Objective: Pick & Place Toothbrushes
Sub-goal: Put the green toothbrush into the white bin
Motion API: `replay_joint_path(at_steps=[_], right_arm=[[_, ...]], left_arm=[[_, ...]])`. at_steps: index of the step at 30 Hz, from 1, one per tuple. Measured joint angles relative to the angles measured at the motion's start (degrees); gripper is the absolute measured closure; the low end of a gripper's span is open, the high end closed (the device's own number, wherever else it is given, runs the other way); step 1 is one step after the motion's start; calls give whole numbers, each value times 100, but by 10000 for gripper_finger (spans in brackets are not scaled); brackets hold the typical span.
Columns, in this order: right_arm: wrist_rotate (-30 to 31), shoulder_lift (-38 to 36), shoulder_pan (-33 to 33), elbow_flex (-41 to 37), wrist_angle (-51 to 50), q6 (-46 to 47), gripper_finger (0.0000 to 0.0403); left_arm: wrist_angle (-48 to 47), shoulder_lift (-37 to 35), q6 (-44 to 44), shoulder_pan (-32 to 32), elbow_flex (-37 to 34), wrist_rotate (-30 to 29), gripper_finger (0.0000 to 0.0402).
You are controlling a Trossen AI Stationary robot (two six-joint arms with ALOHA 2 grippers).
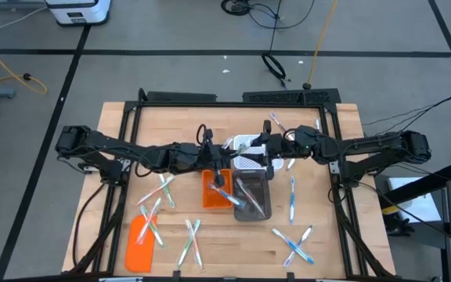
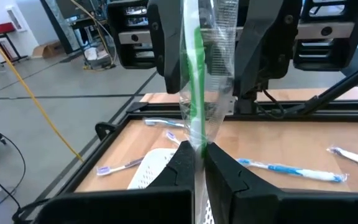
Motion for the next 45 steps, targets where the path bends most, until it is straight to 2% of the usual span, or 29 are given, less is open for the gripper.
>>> replay_joint_path(at_steps=[9, 15, 19, 23, 31, 36, 43, 45], right_arm=[[-1, 234, 0, -4, 355, 0, 286], [-2, 230, 0, -4, 388, -7, 349], [-11, 230, 0, -4, 404, -49, 390], [-12, 230, 0, -4, 407, -46, 383], [-12, 230, 0, -4, 376, -66, 391], [12, 230, -2, -4, 195, -66, 391], [95, 184, -27, -4, -204, -68, 391], [281, 134, -49, -4, -454, -67, 391]], left_arm=[[-54, 0, -38, 0, 0, 7, 396], [-60, 0, -68, 0, 0, 11, 383], [-58, 0, -60, 0, 0, 20, 393], [-60, 0, -14, 0, 0, 20, 394], [-71, 0, -20, 0, 0, 8, 332], [-75, 0, 2, 0, 0, -50, 314], [-207, 0, 376, -62, 0, -813, 285], [-255, 0, 457, -94, 0, -1079, 272]])
